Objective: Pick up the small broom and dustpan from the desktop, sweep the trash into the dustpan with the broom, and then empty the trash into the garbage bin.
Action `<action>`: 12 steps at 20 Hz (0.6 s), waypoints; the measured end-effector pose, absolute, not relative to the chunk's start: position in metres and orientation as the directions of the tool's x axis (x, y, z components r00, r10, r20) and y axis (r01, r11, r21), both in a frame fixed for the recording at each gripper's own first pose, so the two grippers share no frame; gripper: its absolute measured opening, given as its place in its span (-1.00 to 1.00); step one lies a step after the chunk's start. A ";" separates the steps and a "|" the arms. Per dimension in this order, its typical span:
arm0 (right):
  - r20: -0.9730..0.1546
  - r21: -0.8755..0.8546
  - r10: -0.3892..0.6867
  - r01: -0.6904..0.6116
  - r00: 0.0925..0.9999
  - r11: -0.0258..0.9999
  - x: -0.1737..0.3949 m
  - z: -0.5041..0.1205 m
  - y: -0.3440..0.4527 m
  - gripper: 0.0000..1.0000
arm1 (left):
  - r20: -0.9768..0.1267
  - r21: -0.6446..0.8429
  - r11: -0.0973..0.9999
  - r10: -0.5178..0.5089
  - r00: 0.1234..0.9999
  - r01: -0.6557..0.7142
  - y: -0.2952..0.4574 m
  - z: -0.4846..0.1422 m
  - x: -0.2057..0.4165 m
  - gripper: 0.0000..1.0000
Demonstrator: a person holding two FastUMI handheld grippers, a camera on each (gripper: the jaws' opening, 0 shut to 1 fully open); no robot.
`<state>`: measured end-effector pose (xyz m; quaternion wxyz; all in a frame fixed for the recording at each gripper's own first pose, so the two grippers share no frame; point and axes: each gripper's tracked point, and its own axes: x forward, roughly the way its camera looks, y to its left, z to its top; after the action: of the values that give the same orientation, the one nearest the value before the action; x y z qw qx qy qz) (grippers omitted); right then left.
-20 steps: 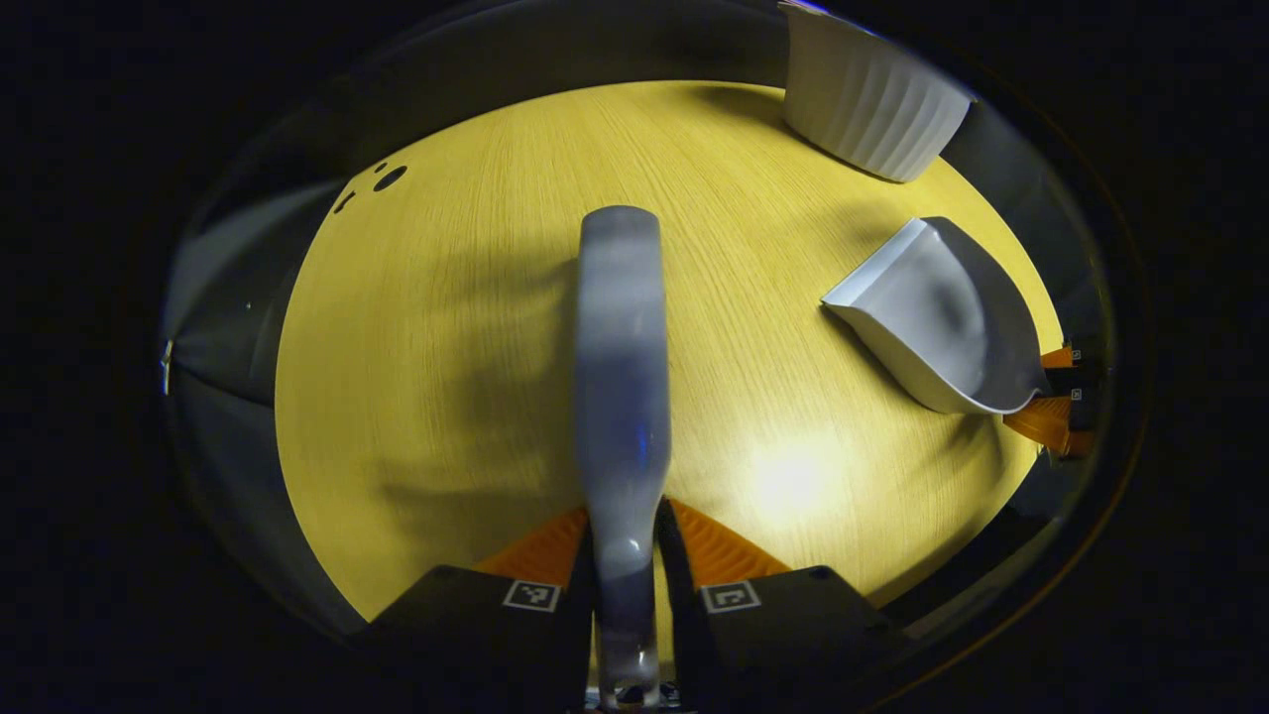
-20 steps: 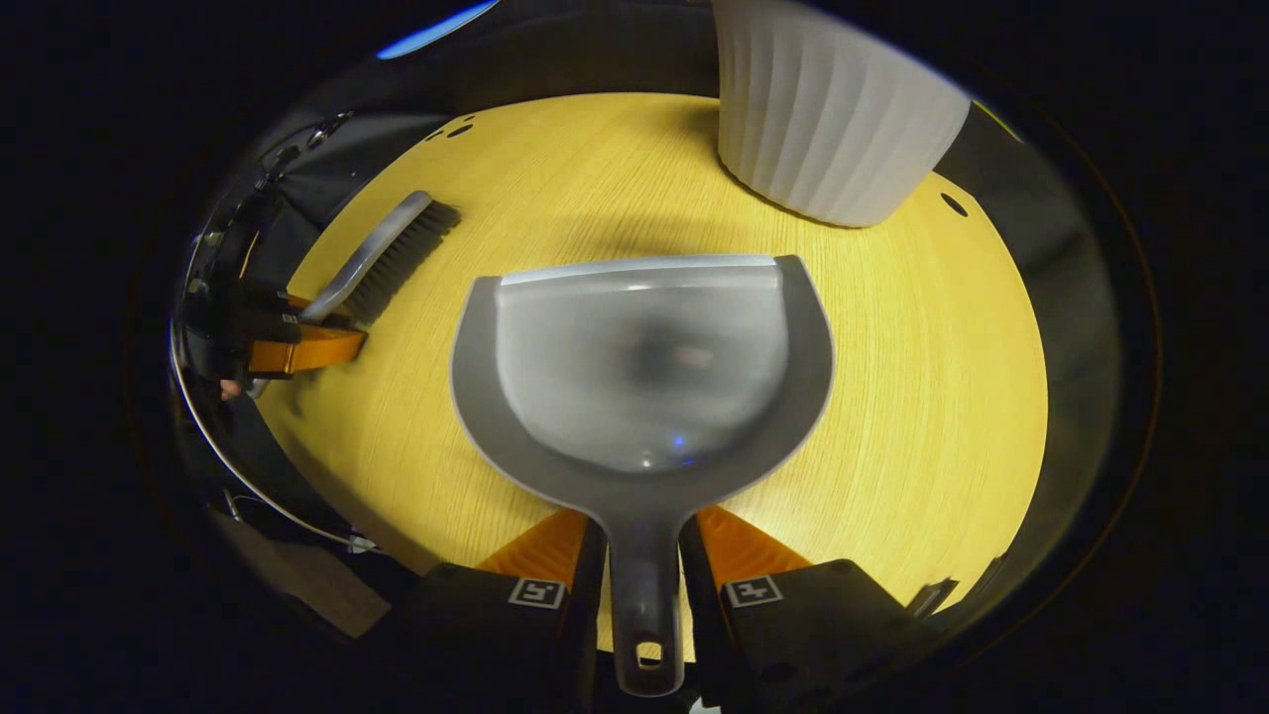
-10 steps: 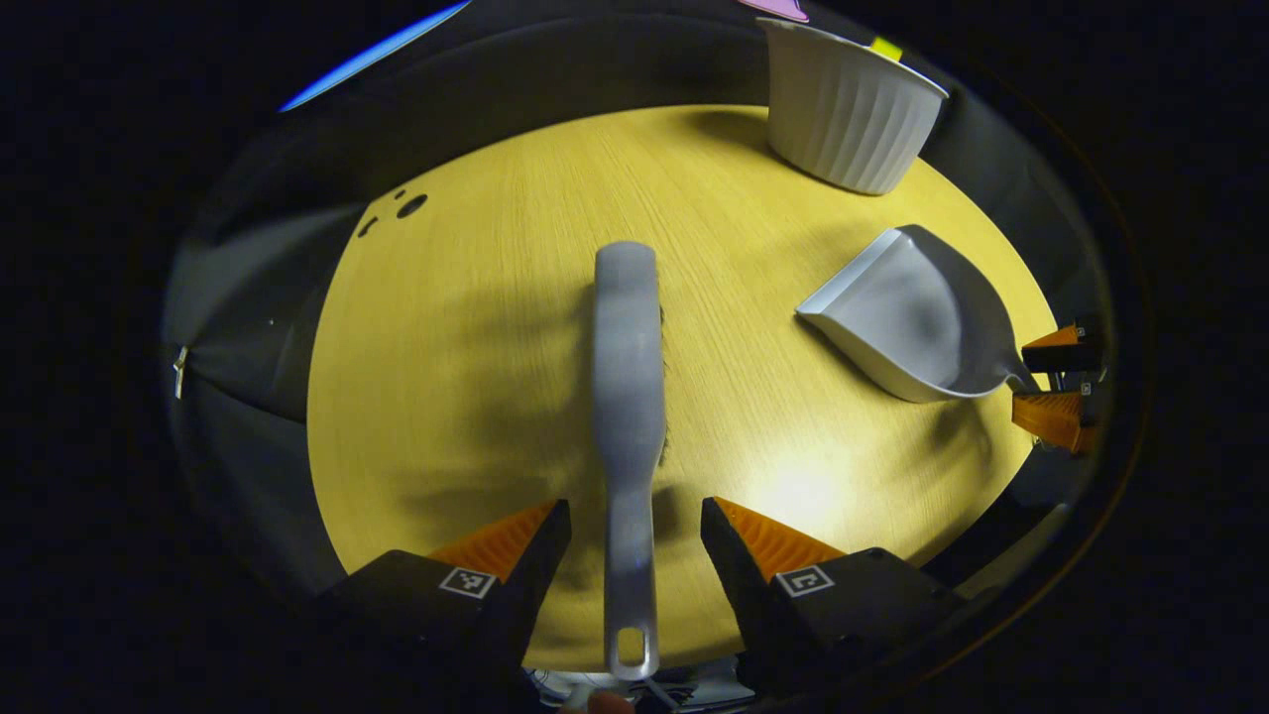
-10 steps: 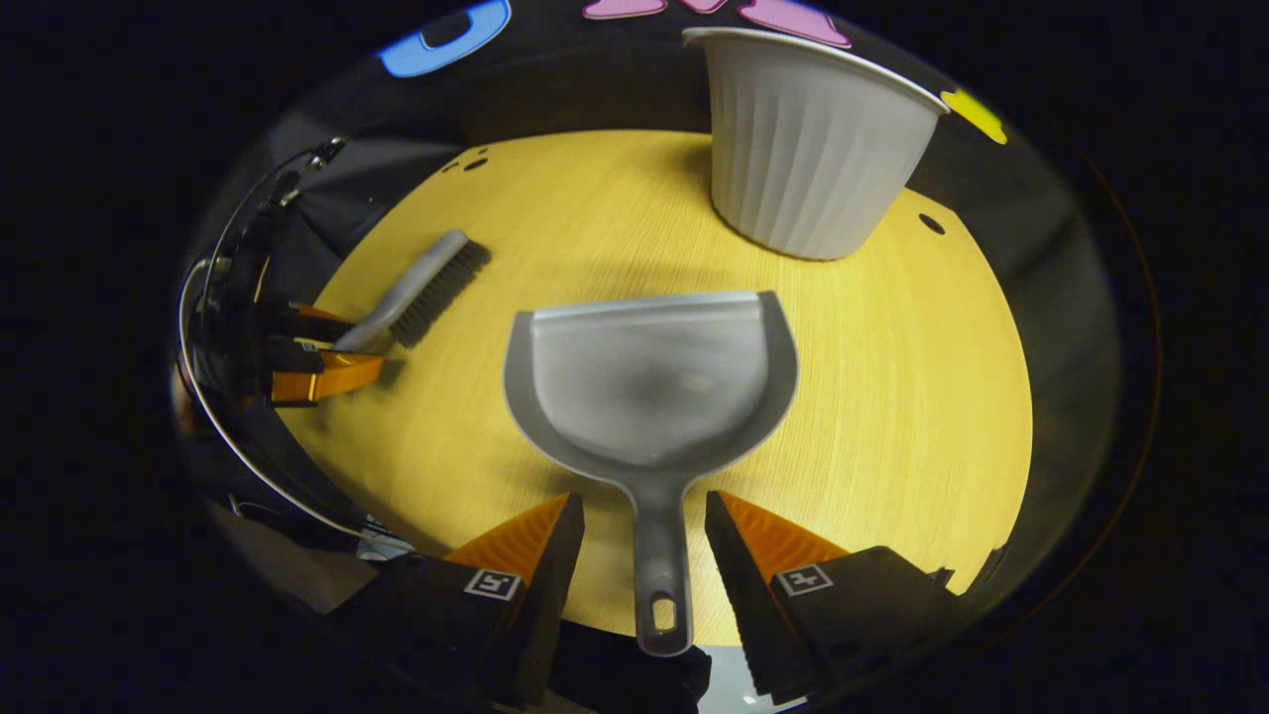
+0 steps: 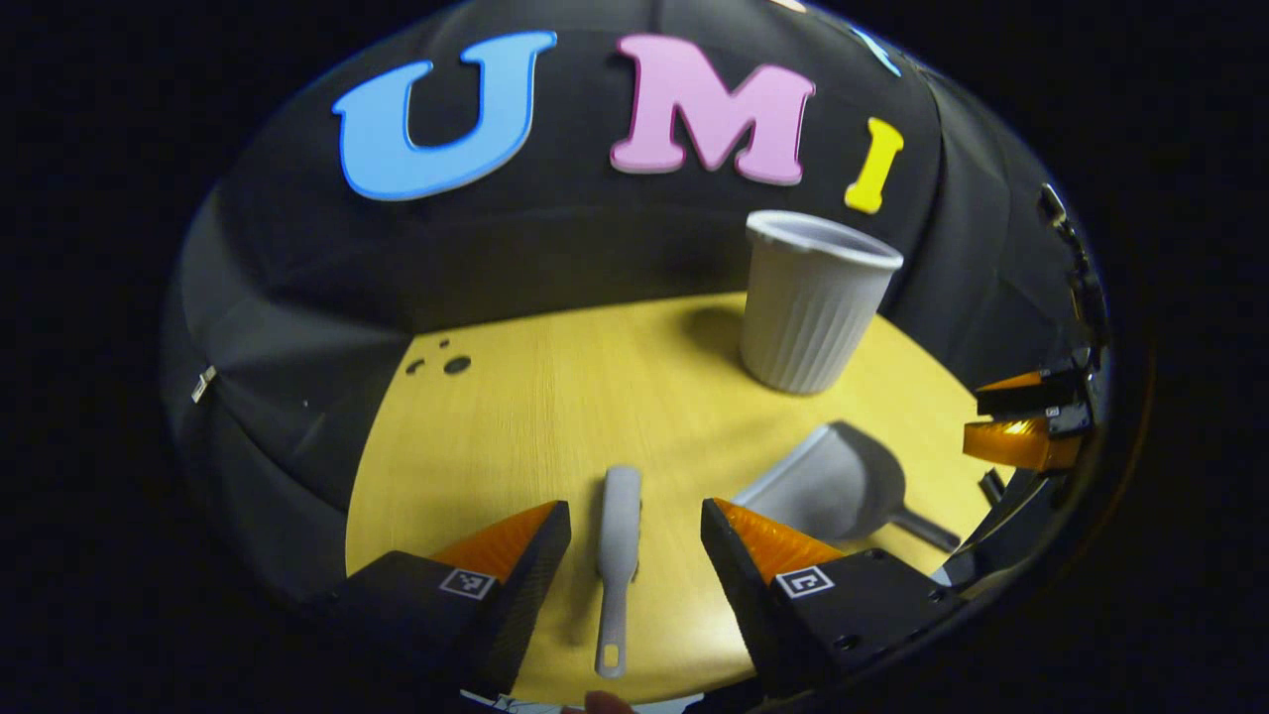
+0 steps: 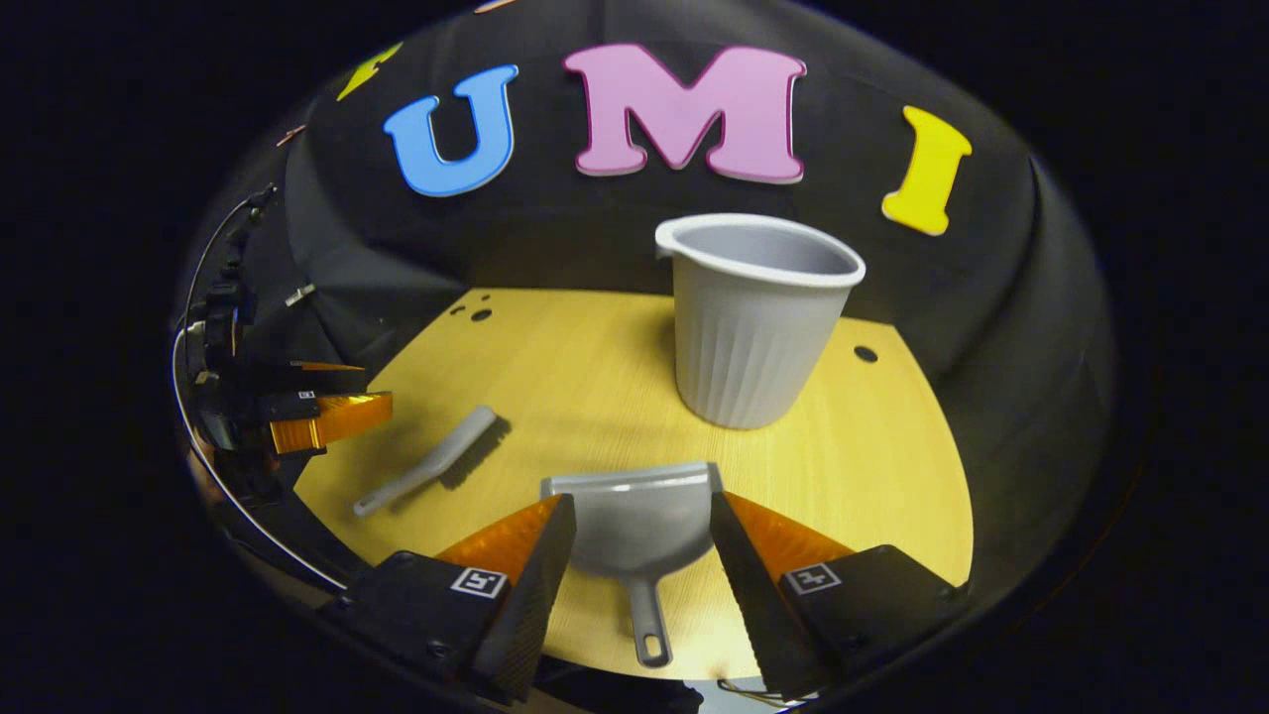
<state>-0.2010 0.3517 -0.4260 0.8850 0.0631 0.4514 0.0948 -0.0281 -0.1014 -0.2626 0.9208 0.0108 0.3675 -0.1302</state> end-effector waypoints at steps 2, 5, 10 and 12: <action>-0.733 0.163 0.198 -0.114 0.651 0.980 -0.183 -0.395 0.346 0.82 | -0.606 -0.096 0.966 -0.247 0.757 0.238 -0.102 -0.234 -0.017 0.74; -0.662 0.120 0.156 -0.101 0.733 0.988 -0.162 -0.359 0.340 0.84 | -0.521 -0.078 0.962 -0.263 0.812 0.261 -0.108 -0.191 -0.003 0.75; -0.553 0.081 0.140 -0.114 0.822 0.990 -0.138 -0.305 0.337 0.87 | -0.379 -0.037 0.960 -0.271 0.885 0.279 -0.117 -0.132 0.007 0.75; -0.505 0.053 0.128 -0.118 0.853 0.992 -0.125 -0.288 0.330 0.92 | -0.364 -0.042 0.964 -0.259 0.895 0.262 -0.121 -0.123 0.010 0.75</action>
<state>-0.1245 0.3299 -0.2877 0.9626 0.0098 0.2632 0.0639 0.0104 -0.1214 -0.1230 0.9733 0.0038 0.1862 -0.1338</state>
